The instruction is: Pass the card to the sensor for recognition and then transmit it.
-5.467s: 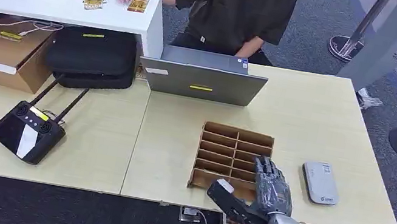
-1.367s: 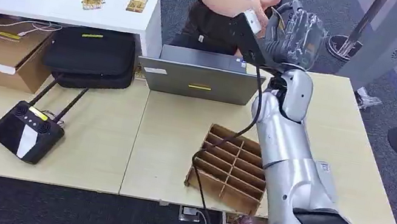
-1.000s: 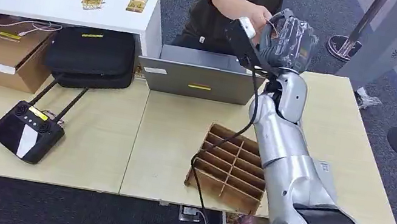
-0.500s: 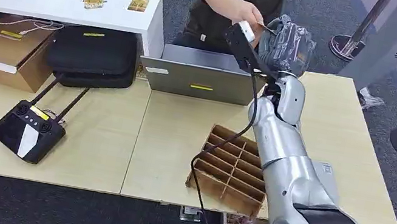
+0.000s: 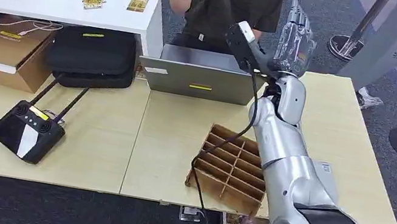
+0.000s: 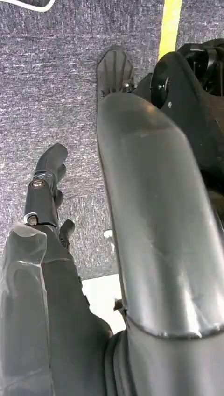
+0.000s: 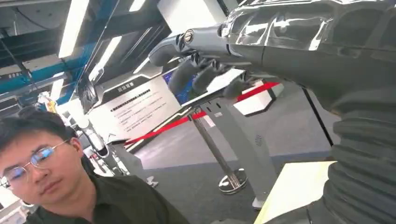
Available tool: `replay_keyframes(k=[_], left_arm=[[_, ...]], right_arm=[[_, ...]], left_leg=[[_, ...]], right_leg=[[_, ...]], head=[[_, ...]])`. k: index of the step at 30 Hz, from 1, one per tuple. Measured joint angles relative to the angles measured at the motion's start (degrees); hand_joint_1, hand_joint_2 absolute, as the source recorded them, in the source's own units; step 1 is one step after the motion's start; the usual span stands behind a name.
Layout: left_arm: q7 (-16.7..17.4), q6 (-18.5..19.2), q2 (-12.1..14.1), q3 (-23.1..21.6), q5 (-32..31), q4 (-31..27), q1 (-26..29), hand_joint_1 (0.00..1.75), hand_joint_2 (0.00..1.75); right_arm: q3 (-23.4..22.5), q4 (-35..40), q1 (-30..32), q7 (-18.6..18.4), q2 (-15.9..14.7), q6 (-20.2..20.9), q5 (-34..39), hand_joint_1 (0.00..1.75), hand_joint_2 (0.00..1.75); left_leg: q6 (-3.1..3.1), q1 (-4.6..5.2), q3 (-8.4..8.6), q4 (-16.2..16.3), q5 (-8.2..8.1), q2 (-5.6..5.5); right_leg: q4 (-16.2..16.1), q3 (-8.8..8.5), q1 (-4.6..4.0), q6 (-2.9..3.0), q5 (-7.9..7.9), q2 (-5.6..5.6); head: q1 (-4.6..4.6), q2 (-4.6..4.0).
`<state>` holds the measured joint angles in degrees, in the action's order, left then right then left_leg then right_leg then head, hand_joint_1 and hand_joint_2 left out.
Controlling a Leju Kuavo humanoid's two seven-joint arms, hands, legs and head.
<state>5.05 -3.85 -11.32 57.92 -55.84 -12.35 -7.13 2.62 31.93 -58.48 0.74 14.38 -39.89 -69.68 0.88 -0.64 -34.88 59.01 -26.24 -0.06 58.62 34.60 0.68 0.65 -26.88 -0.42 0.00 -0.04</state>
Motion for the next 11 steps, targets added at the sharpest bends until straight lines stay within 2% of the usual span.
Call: replay_keyframes(k=[11], left_arm=[[-0.1,-0.2,0.0,0.1,0.2,0.0,0.0,0.00,0.00]], right_arm=[[0.0,-0.1,0.0,0.0,0.0,0.0,-0.1,0.00,1.75]], left_leg=[[0.00,0.00,-0.01,0.0,0.00,0.00]], right_leg=[[0.0,0.00,0.00,0.00,-0.01,0.00]], head=[[0.00,0.00]])
